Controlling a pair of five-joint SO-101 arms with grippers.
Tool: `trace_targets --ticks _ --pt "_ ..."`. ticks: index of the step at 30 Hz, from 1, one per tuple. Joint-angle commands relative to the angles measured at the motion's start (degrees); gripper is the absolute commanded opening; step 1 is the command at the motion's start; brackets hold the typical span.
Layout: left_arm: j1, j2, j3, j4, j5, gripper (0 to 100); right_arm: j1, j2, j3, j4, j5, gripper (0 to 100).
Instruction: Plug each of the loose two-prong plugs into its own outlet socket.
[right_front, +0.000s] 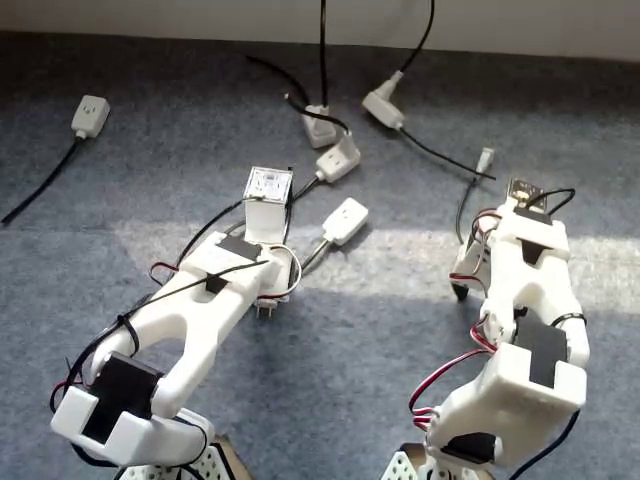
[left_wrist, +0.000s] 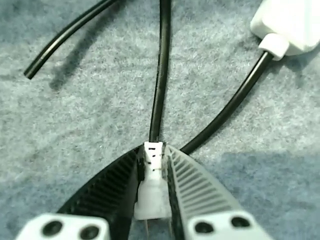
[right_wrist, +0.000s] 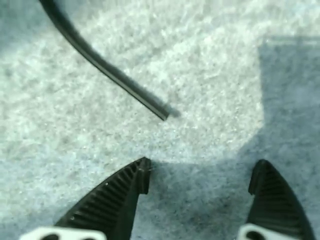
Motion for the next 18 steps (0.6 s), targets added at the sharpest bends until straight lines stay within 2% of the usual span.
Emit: trace_targets --ticks 1,4,8,12,18 --pt "0.57 -0.57 -2.33 1.05 -0.62 1 -0.22 -0.40 0.31 -1.80 -0.70 31.5" --pt "0.75 -0.66 -4.18 1.49 -0.26 1 -0.22 -0.40 0.31 -1.80 -0.70 31.5" --pt "2.15 -5.76 -7.60 7.74 -0.26 1 -0.22 -0.40 0.31 -1.89 -0.70 31.5" --pt "5.32 -17.71 -8.22 12.48 -0.26 1 -0.22 -0.40 0.31 -1.89 -0.70 31.5" --pt "6.46 -38.37 -0.75 11.78 -0.26 1 -0.48 -0.31 0.31 -1.80 -0.44 31.5"
